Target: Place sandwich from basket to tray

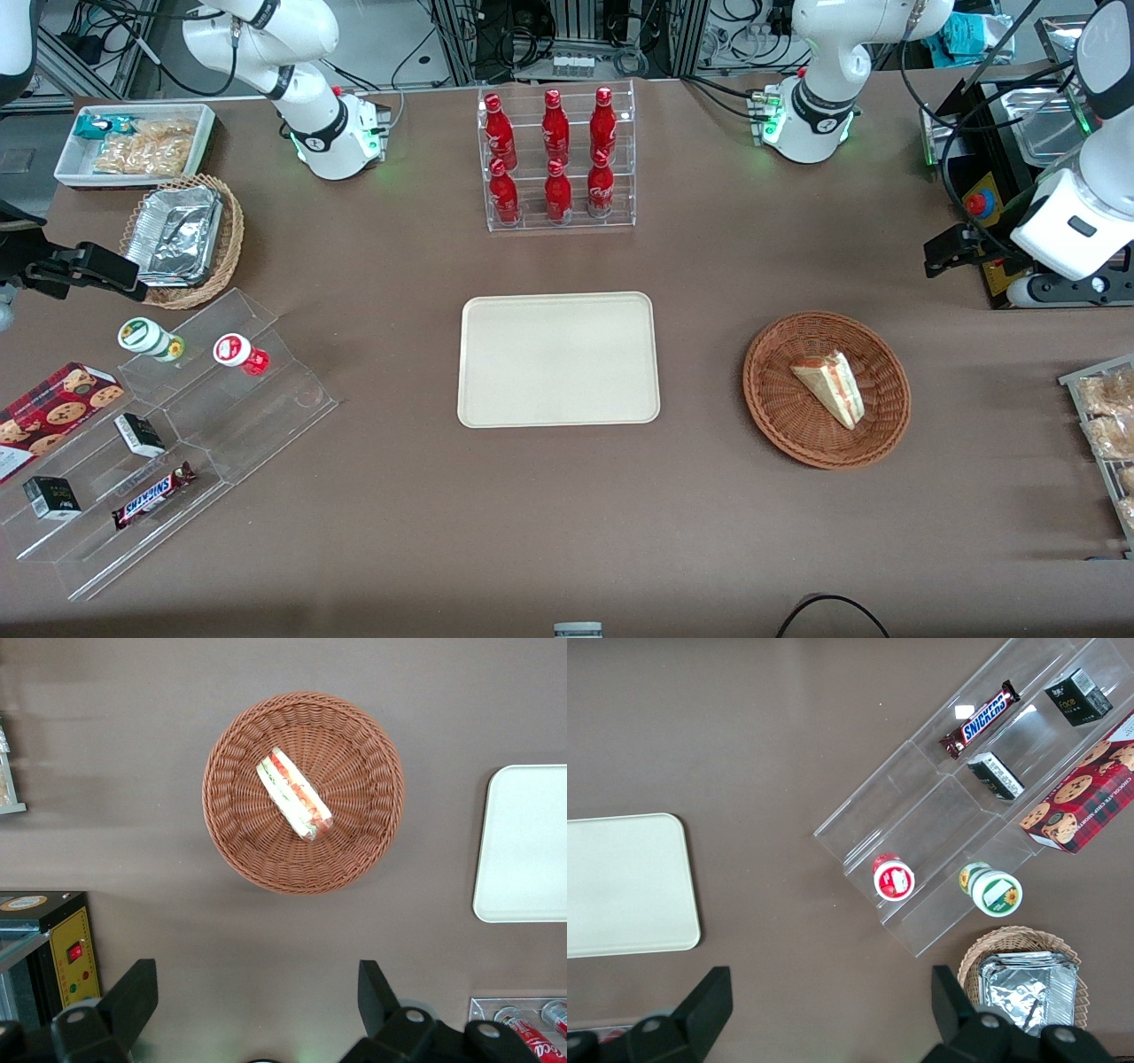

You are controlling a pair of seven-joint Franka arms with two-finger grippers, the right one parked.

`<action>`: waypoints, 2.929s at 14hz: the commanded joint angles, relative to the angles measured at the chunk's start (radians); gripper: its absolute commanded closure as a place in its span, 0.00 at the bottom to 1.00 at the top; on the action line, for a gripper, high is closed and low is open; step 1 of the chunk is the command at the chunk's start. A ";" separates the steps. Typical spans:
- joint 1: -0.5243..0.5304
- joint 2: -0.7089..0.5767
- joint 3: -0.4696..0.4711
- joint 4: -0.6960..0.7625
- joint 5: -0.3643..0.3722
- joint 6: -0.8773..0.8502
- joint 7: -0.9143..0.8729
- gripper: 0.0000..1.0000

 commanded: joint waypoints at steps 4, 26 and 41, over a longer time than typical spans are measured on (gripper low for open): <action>-0.012 0.036 0.008 -0.050 0.015 0.032 -0.019 0.00; -0.066 0.266 0.002 -0.557 0.015 0.983 -0.851 0.12; -0.291 0.318 -0.039 -0.144 0.008 0.414 -0.555 0.94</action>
